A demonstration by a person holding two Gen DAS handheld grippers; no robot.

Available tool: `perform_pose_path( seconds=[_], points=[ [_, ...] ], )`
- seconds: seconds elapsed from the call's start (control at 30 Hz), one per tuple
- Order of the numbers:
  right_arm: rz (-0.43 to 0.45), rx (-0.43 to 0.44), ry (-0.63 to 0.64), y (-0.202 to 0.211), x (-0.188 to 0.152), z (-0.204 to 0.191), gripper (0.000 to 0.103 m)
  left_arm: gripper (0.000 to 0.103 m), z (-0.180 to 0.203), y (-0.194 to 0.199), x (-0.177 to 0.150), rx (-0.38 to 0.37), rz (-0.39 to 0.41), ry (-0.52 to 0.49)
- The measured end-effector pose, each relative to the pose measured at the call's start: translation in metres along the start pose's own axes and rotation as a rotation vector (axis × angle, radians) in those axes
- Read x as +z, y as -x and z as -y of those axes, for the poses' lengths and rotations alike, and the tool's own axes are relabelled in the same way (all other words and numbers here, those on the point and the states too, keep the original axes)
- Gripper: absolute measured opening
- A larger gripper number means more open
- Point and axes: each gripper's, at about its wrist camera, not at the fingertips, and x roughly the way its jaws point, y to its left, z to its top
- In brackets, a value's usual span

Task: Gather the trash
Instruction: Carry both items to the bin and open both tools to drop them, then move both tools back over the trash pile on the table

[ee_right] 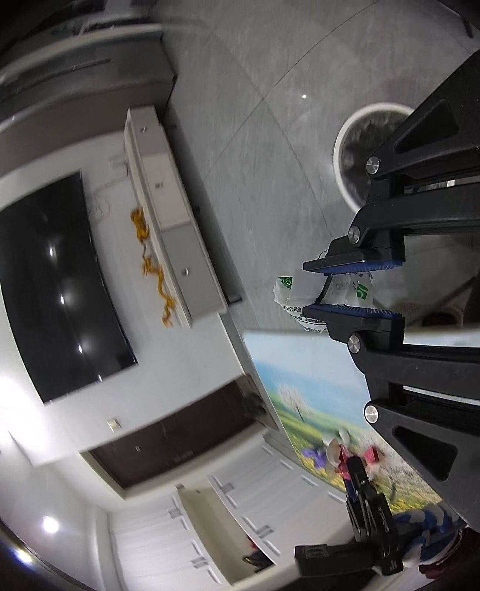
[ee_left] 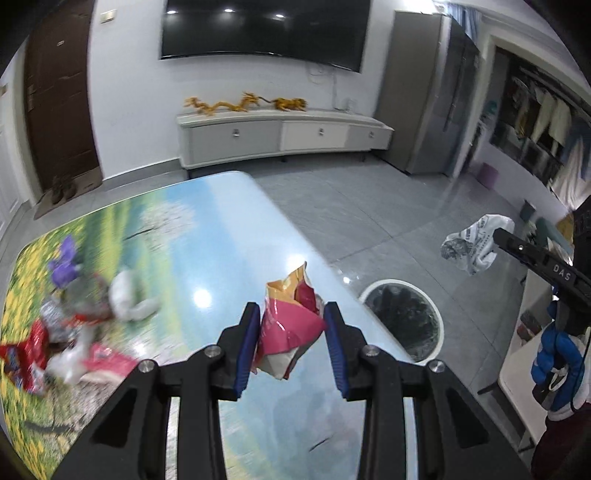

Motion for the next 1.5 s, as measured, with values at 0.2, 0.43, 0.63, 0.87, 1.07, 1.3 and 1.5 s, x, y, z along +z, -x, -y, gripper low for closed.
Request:
perform_pose_path(
  seconds=[0.2, 0.43, 0.63, 0.87, 1.07, 1.3, 1.5],
  points=[
    [-0.020, -0.070, -0.108, -0.012, -0.008, 0.054, 0.016, 0.034, 0.051, -0.038, 0.028, -0.055, -0.033, -0.084],
    [-0.052, -0.134, -0.184, -0.023, -0.021, 0.107, 0.016, 0.034, 0.112, -0.089, 0.050, -0.124, -0.084, -0.162],
    [-0.104, -0.164, -0.227, -0.050, -0.026, 0.132, 0.018, 0.035, 0.158, -0.143, 0.061, -0.198, -0.171, -0.179],
    [-0.166, -0.191, -0.262, -0.077, -0.037, 0.154, 0.020, 0.035, 0.197, -0.186, 0.066, -0.256, -0.223, -0.197],
    [-0.199, -0.217, -0.292, -0.089, -0.043, 0.165, 0.040, 0.049, 0.212, -0.203, 0.071, -0.294, -0.247, -0.173],
    [-0.190, -0.246, -0.299, -0.082, -0.044, 0.167, 0.046, 0.053, 0.214, -0.198, 0.072, -0.283, -0.233, -0.171],
    [-0.170, -0.250, -0.292, -0.073, -0.037, 0.160, 0.046, 0.053, 0.204, -0.180, 0.070, -0.240, -0.197, -0.157]
  ],
)
